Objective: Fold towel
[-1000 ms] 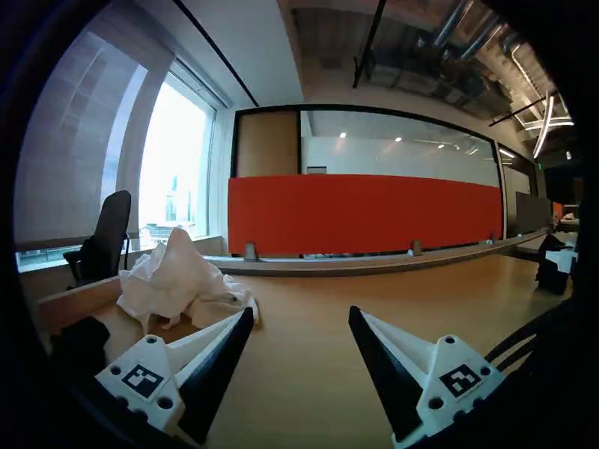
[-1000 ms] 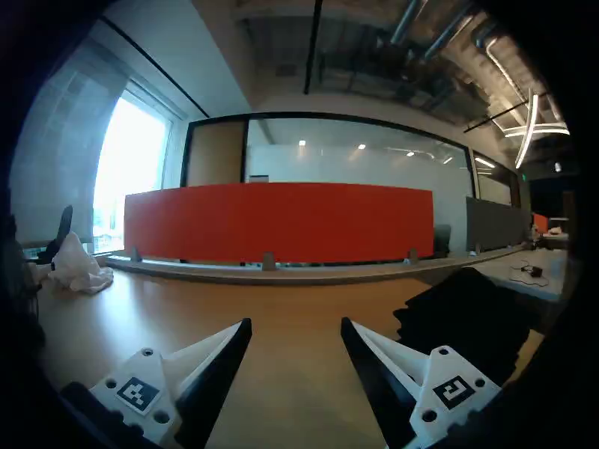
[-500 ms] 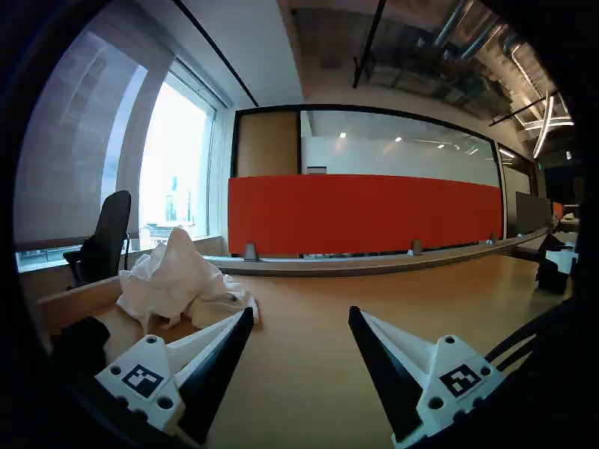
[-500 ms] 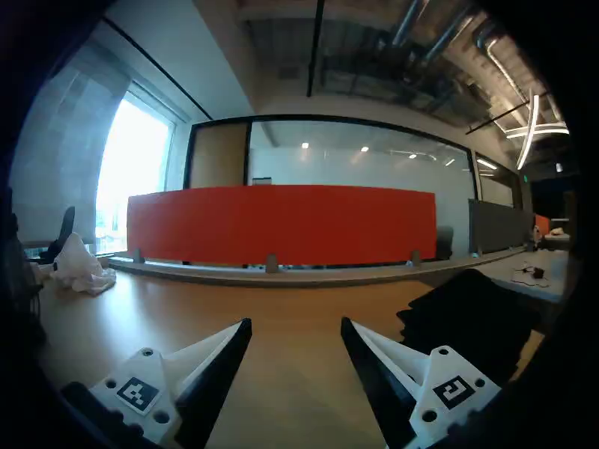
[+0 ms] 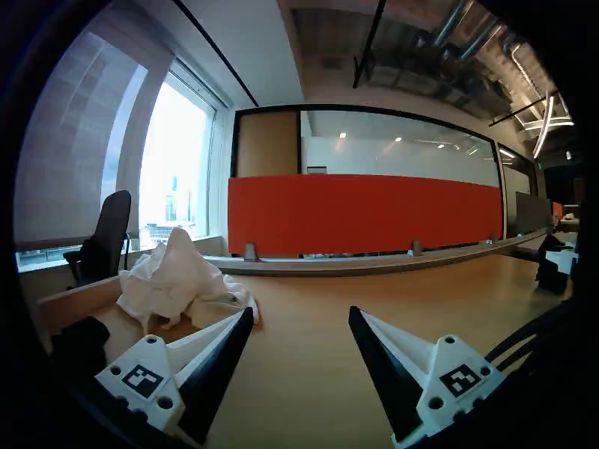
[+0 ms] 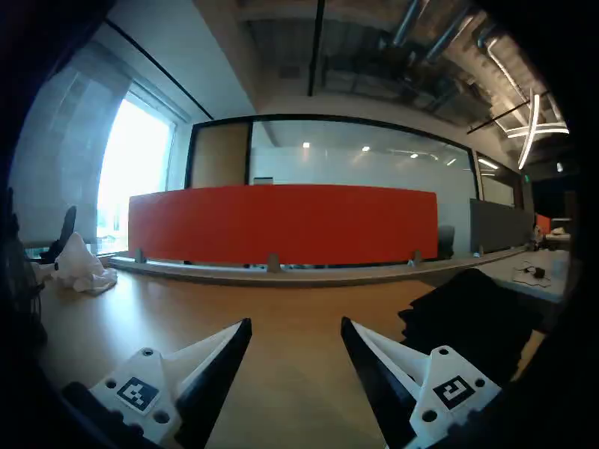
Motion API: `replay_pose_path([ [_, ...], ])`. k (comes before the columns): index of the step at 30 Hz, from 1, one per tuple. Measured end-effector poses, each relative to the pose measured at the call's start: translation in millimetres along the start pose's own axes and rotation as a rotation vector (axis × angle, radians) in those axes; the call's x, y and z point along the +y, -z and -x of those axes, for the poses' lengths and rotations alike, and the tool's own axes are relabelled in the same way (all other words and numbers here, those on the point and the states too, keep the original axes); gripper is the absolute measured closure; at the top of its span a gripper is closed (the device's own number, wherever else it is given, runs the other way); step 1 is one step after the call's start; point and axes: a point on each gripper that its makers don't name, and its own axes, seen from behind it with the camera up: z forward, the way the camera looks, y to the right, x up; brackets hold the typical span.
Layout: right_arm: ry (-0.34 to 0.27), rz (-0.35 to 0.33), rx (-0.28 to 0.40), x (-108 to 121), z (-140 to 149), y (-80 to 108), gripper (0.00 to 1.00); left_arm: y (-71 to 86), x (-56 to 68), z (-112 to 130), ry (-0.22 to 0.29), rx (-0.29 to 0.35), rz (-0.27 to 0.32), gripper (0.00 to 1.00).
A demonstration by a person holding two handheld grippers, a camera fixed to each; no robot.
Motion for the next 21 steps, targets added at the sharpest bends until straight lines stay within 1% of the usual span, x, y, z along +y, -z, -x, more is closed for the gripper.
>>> replay_pose_path([
  [21, -0.001, 0.007, 0.000, 0.1, -0.2, 0.1, 0.08, 0.1, -0.2, -0.4, 0.000, 0.000, 0.000, 0.06],
])
